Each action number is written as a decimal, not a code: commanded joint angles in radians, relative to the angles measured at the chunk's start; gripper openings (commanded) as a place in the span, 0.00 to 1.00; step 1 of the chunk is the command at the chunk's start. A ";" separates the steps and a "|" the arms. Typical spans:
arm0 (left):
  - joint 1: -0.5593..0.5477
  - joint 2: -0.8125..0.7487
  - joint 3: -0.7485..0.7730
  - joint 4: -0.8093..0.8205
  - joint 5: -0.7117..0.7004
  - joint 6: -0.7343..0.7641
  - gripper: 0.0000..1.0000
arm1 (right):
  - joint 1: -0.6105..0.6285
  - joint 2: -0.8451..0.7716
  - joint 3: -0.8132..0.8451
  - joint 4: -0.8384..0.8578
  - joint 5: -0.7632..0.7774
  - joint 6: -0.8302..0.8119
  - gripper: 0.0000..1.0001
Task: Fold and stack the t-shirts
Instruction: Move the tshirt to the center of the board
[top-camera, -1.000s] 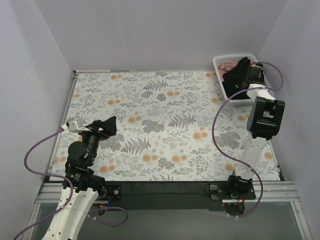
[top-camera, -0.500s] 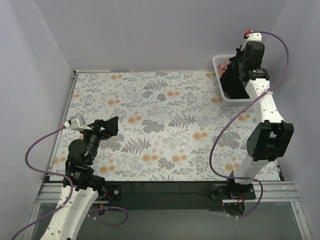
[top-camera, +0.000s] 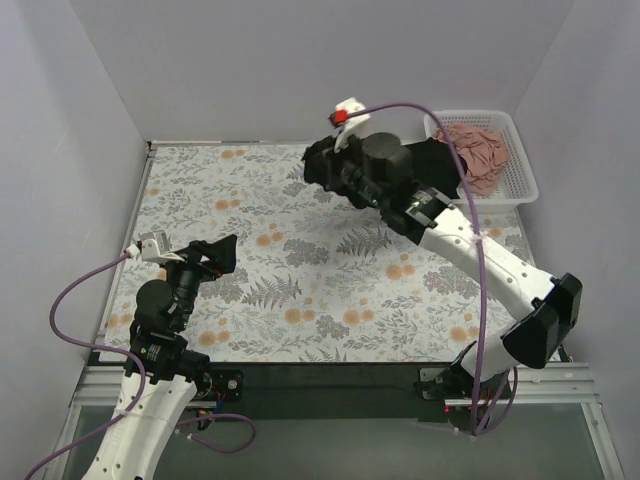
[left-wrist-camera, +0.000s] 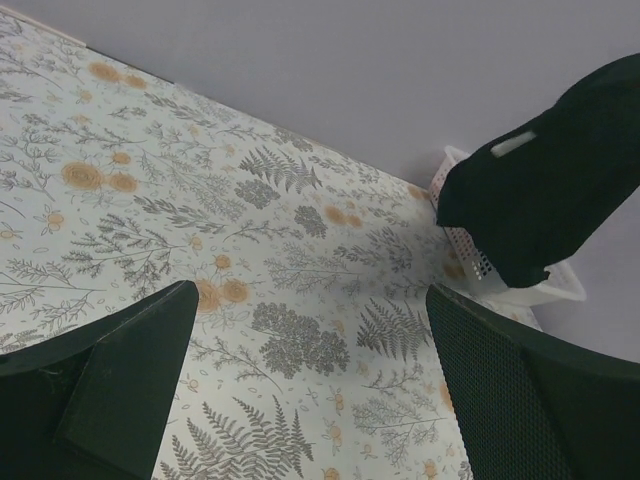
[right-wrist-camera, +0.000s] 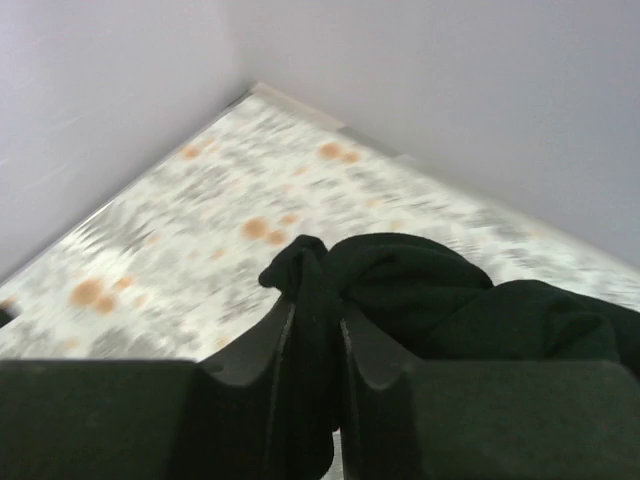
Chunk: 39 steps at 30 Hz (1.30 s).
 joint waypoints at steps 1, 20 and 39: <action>-0.003 0.000 0.041 -0.022 -0.008 0.003 0.98 | 0.189 0.067 -0.049 0.181 -0.030 0.054 0.32; -0.001 0.173 0.056 -0.048 0.041 -0.072 0.98 | 0.131 -0.022 -0.438 0.093 0.151 -0.049 0.87; -0.380 0.986 0.277 -0.254 -0.011 -0.257 0.91 | -0.265 -0.172 -0.819 0.073 -0.108 0.203 0.84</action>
